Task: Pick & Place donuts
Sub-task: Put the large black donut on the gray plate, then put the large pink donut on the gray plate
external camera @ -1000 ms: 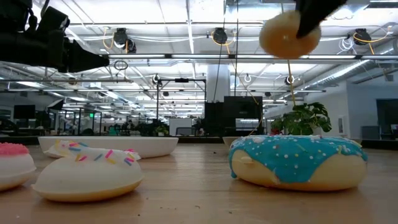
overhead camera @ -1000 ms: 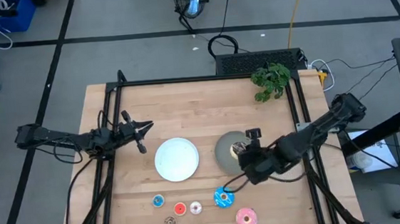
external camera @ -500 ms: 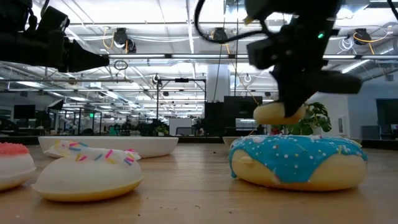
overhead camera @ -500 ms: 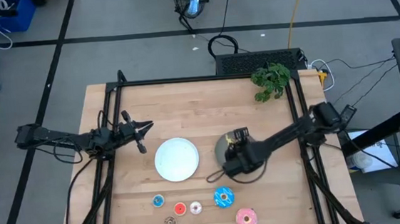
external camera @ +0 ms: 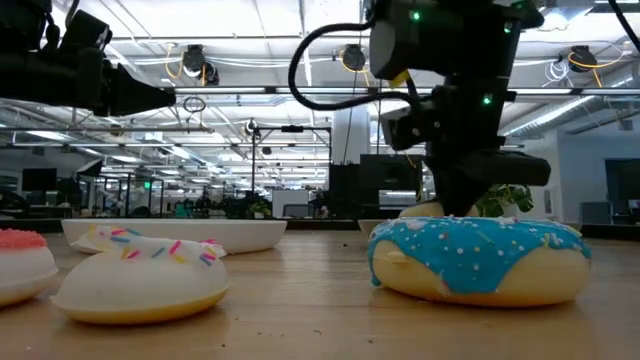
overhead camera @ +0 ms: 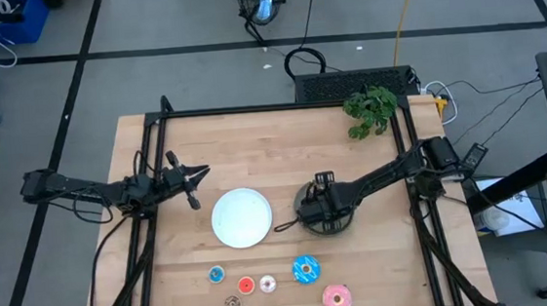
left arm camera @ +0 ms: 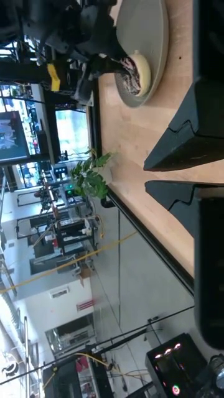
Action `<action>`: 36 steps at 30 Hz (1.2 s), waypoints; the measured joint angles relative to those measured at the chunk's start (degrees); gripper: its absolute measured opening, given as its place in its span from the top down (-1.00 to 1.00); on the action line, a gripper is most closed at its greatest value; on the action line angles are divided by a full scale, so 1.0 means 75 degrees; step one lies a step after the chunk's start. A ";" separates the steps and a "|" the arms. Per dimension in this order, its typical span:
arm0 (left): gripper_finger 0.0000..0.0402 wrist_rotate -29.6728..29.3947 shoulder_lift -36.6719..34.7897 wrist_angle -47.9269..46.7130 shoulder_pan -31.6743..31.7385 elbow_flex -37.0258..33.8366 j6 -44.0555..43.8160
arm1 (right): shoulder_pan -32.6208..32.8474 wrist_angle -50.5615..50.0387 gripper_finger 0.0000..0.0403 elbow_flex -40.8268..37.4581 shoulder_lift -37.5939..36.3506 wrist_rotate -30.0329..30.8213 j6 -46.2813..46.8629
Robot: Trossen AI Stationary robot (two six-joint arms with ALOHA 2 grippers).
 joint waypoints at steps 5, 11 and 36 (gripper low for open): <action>0.79 0.0000 0.0000 0.0000 0.0002 0.0000 -0.0007 | -0.0067 -0.0016 0.89 -0.0297 -0.0006 -0.0767 -0.0271; 0.79 0.0000 0.0001 0.0000 0.0000 0.0000 -0.0012 | 0.0055 0.0005 0.59 -0.0305 -0.0059 -0.0957 -0.0347; 0.79 0.0000 -0.0002 -0.0015 0.0000 0.0000 -0.0077 | 0.0493 -0.2748 -0.10 0.0024 -0.2977 -0.2289 0.1738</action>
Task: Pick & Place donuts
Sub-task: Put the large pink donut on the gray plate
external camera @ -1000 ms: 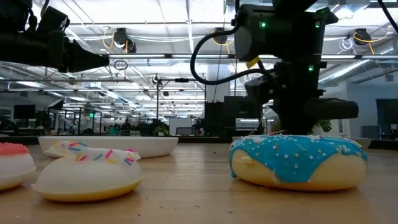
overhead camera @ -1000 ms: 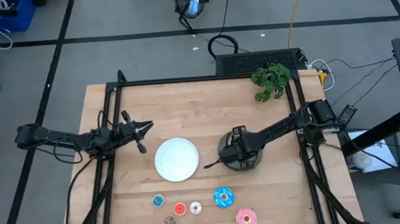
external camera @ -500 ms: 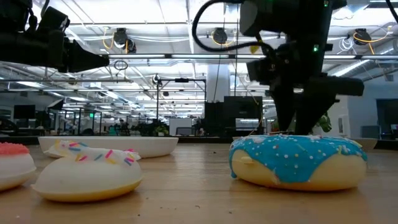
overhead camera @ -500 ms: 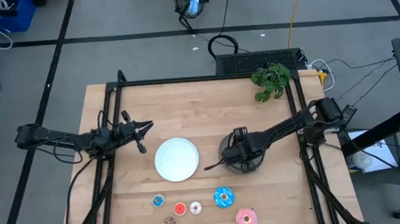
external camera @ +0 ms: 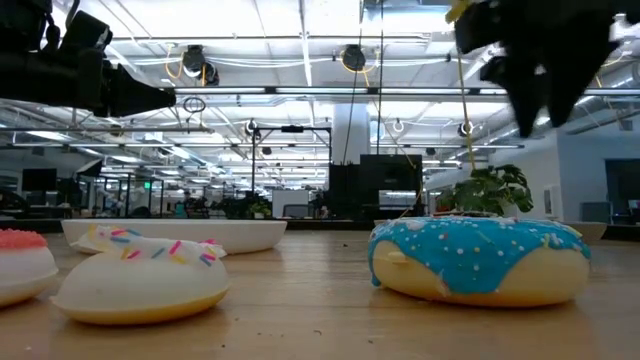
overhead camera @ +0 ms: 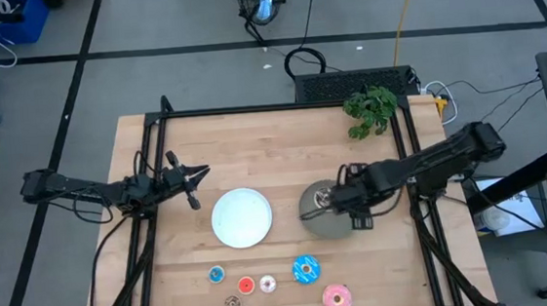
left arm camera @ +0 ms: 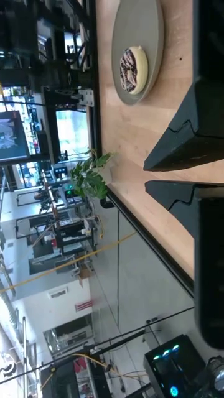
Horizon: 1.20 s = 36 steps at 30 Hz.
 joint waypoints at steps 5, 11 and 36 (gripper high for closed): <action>0.79 0.0000 0.0000 -0.0003 0.0002 0.0000 -0.0118 | 0.0976 0.0167 0.44 -0.0006 0.0056 -0.0084 0.0671; 0.79 0.0000 0.0003 0.0000 0.0000 0.0000 -0.0368 | 0.1685 0.0456 0.96 -0.0009 0.0082 -0.0080 0.1011; 0.79 0.0006 0.0001 0.0029 0.0003 -0.0001 -0.0931 | 0.2002 0.3602 1.00 0.0588 0.0822 0.0155 0.0031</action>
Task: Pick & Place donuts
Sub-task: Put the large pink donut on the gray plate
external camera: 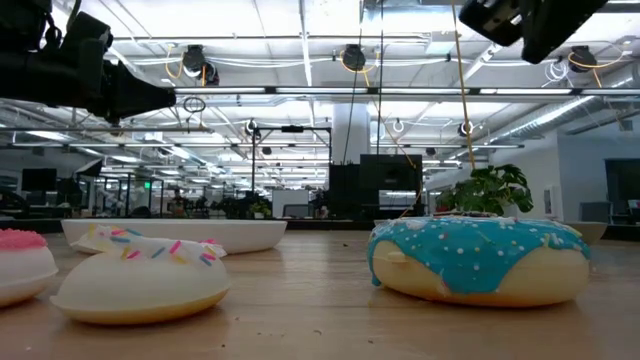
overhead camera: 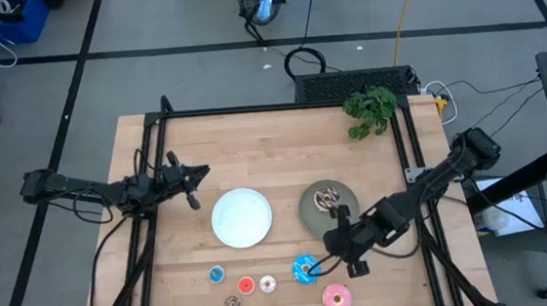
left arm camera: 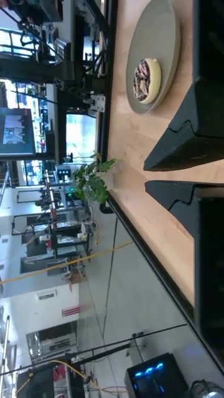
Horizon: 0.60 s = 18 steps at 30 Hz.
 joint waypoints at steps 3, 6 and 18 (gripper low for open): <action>0.79 0.0003 -0.0001 -0.0002 -0.0002 0.0001 -0.0015 | 0.0035 -0.0735 1.00 0.0830 0.0722 -0.0002 -0.0186; 0.79 0.0003 -0.0001 -0.0005 -0.0001 0.0000 -0.0015 | 0.0061 -0.1314 1.00 0.1723 0.1443 -0.0012 -0.0508; 0.79 0.0009 0.0002 -0.0031 0.0000 -0.0001 -0.0013 | -0.0421 -0.2135 1.00 0.4040 0.2897 -0.0512 -0.1972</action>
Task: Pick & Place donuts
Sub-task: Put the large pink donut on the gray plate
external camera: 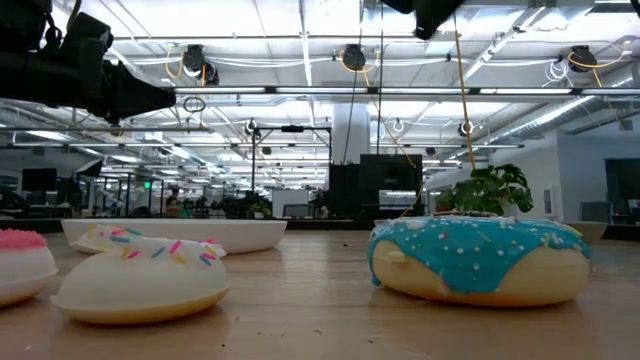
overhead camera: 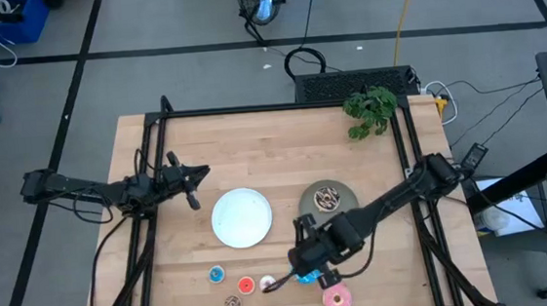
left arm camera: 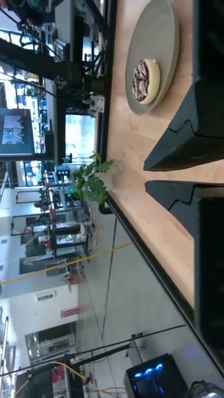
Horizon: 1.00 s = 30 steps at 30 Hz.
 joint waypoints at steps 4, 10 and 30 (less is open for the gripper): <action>0.79 -0.0003 0.0000 -0.0015 -0.0003 -0.0001 0.0002 | 0.0272 -0.0028 1.00 -0.0009 0.0108 0.0654 -0.0371; 0.79 0.0000 0.0000 0.0003 -0.0003 -0.0001 0.0002 | 0.0278 -0.0098 1.00 -0.0009 0.0082 0.0123 0.0139; 0.79 -0.0001 -0.0003 0.0541 -0.0003 -0.0001 0.0232 | 0.1702 0.0101 1.00 -0.0832 0.0100 0.0510 0.2861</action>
